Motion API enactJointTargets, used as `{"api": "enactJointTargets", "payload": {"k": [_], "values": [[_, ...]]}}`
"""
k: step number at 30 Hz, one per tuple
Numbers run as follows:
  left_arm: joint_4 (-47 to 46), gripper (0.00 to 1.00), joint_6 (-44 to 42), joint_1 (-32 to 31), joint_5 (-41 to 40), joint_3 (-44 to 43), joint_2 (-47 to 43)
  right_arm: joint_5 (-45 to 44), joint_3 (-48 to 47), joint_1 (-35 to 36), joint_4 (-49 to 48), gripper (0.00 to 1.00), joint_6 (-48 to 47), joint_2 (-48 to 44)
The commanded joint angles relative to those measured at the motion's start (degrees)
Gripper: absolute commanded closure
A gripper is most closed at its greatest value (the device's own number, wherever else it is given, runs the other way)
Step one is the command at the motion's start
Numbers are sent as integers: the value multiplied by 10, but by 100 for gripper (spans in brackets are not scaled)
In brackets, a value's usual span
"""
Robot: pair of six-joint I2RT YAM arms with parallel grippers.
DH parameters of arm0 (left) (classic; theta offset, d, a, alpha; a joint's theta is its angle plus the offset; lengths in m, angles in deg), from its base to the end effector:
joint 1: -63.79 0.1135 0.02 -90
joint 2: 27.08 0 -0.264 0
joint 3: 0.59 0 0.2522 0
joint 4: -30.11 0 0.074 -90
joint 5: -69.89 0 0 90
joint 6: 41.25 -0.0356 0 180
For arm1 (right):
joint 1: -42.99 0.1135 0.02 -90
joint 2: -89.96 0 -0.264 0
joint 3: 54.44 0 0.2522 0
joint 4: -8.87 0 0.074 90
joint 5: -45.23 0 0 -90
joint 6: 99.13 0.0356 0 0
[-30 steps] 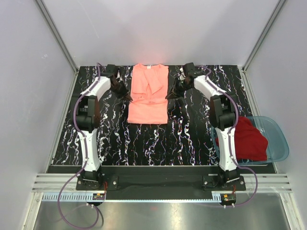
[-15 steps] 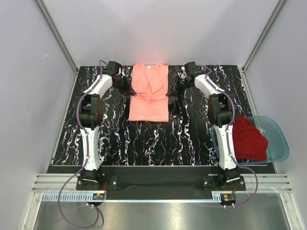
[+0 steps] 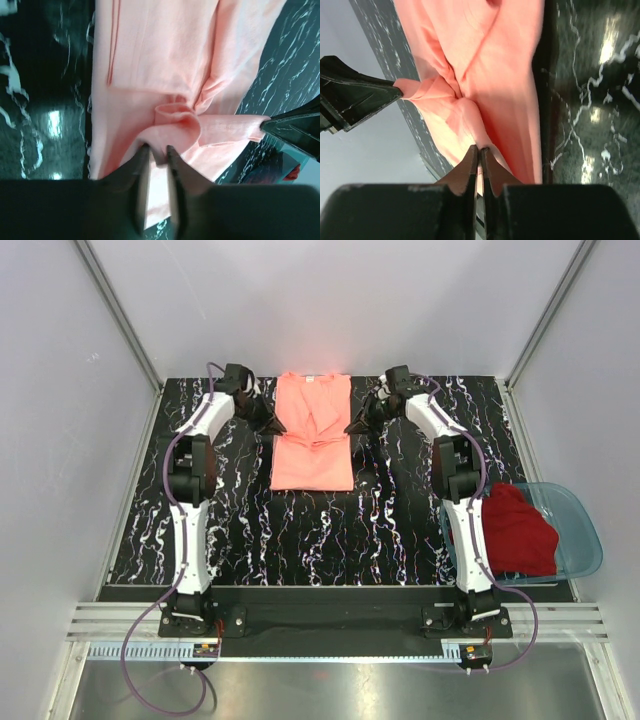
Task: Fold and stack the t-shirts
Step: Fold the tshirt
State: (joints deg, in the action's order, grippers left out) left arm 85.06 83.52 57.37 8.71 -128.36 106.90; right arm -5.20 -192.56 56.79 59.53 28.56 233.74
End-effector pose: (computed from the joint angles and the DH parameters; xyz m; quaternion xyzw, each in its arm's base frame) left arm 0.4997 -0.0735 0.1840 -0.1696 0.9246 -0.3105 0.1410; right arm 0.5192 0.1509 0.1602 0.0905 0.9014 0.4102 0.1048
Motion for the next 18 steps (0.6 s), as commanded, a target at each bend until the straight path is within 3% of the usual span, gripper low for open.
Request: {"api": "enactJointTargets", "payload": {"k": [1, 5, 7, 9, 11, 13, 18], "values": [[7, 73, -7, 8, 8, -73, 33, 9, -50, -12, -38, 90, 26, 26], [72, 51, -41, 6, -67, -160, 59, 11, -107, -25, -46, 75, 48, 80], [78, 48, -59, 7, -100, -169, 31, 14, -155, -30, -29, 62, 61, 95], [76, 46, -79, 6, -121, -154, -10, 6, -175, -40, -8, 57, 57, 96], [72, 46, -88, 6, -133, -121, -35, 3, -172, -46, 1, 55, 48, 78], [55, 48, -94, 4, -121, -87, -76, -6, -156, -46, 23, 43, 20, 61], [-30, 57, -88, -32, -44, 50, -135, -22, -58, -39, 34, 39, -33, -26]]}}
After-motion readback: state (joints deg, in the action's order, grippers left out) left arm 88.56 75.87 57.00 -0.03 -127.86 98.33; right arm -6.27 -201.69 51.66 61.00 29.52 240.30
